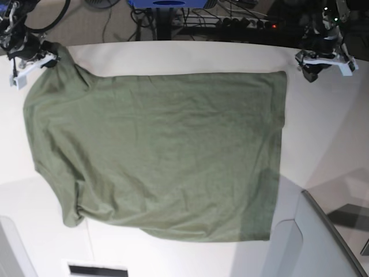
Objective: Layout the t-shirt on the table in an organized manner, then fold the t-shirt properly
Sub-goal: 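Regrasp the shirt corners with both grippers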
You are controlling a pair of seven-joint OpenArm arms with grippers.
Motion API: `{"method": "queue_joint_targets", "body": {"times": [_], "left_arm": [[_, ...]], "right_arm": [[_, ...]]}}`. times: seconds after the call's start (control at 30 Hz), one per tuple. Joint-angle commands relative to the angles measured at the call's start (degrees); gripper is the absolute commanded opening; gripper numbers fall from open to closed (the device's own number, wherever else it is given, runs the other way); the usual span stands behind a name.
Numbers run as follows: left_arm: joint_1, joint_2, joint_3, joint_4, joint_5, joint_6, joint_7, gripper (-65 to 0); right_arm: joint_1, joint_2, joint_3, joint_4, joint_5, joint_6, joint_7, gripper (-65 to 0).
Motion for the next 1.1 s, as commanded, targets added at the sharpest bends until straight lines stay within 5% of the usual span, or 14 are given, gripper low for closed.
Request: {"method": "queue_joint_targets", "body": {"times": [0.0, 0.77, 0.83, 0.93, 1.07], "left_arm": [[0.3, -0.4, -0.1, 0.1, -0.7, -0.3, -0.6, -25.2], [-8.7, -0.2, 14.8, -13.5, -0.7, -0.3, -1.1, -25.7], [-9.2, -0.4, 16.2, -13.9, -0.6, -0.3, -1.1, -31.4], [-9.5, -0.4, 17.3, -14.5, -0.6, -0.3, -1.1, -65.0], [-9.9, -0.4, 17.0, -12.8, -0.6, -0.3, -0.7, -65.0]], "right_arm": [[-0.6, 0.6, 0.1, 0.9, 0.1, 0.3, -0.1, -64.8], [-0.5, 0.9, -0.1, 0.9, 0.1, 0.4, -0.1, -65.0], [-0.5, 0.9, -0.1, 0.9, 0.1, 0.4, -0.1, -65.0], [-0.5, 0.9, -0.2, 0.9, 0.1, 0.4, -0.1, -65.0], [-0.1, 0.9, -0.2, 1.9, 0.1, 0.4, -0.1, -65.0]]}}
